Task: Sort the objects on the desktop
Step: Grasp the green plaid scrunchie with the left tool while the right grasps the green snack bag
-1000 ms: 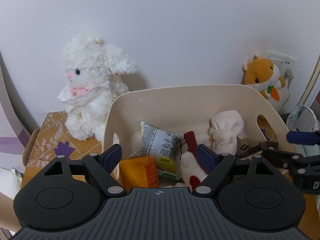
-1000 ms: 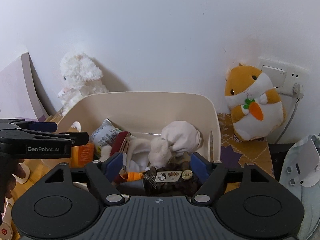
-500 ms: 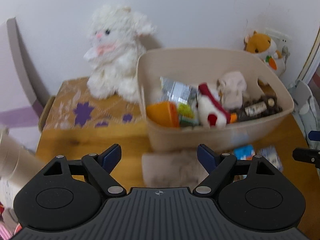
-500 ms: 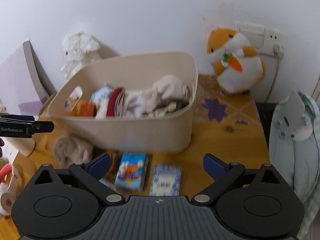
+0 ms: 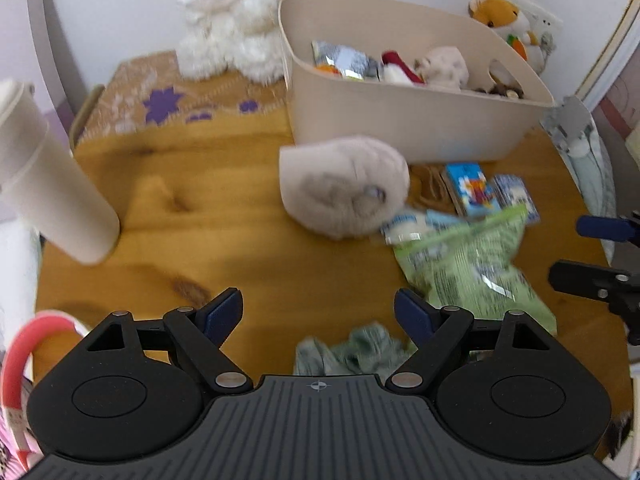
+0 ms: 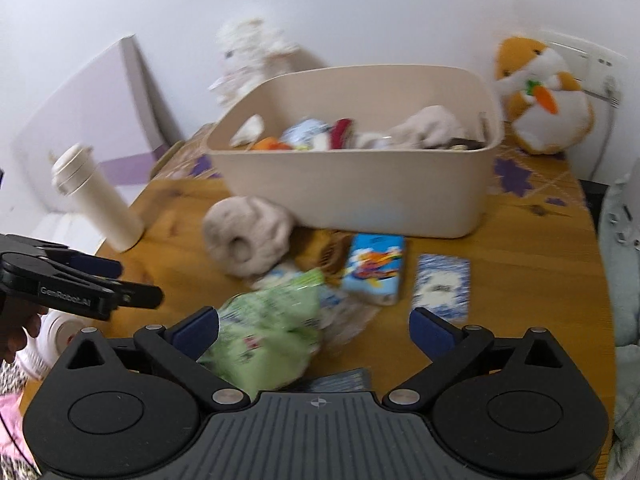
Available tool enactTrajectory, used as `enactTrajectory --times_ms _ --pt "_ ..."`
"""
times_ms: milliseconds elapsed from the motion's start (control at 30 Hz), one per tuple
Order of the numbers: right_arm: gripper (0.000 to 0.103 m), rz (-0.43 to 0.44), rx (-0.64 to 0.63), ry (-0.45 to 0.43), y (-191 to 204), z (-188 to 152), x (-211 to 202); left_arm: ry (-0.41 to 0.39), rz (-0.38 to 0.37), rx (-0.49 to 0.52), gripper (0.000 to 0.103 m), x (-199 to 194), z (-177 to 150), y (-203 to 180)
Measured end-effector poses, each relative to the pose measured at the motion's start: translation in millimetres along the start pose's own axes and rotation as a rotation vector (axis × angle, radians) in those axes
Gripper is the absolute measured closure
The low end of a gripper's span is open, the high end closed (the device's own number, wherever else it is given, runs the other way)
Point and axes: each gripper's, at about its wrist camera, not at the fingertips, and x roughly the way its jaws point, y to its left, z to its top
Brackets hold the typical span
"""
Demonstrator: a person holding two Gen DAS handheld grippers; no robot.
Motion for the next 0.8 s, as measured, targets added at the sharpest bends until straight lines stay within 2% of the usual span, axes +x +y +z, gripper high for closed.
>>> enactTrajectory --times_ms 133,300,467,533,633,800 --pt "0.0 0.01 -0.017 0.035 14 -2 10 0.053 -0.028 0.038 0.018 3 -12 0" --pt "0.0 -0.025 -0.037 0.099 24 -8 27 0.147 -0.044 0.069 0.018 17 -22 -2" --pt "0.0 -0.048 -0.002 0.13 28 -10 39 0.204 -0.049 0.105 0.018 38 -28 -6" --pt "0.0 -0.042 0.008 0.136 29 -10 43 0.21 -0.064 0.105 0.018 44 -28 -8" --pt "0.006 -0.044 0.007 0.144 33 -9 48 0.215 -0.078 0.108 0.018 54 -28 -9" --pt "0.013 -0.032 0.075 0.139 32 -8 53 0.177 -0.072 0.162 0.018 59 -25 -17"
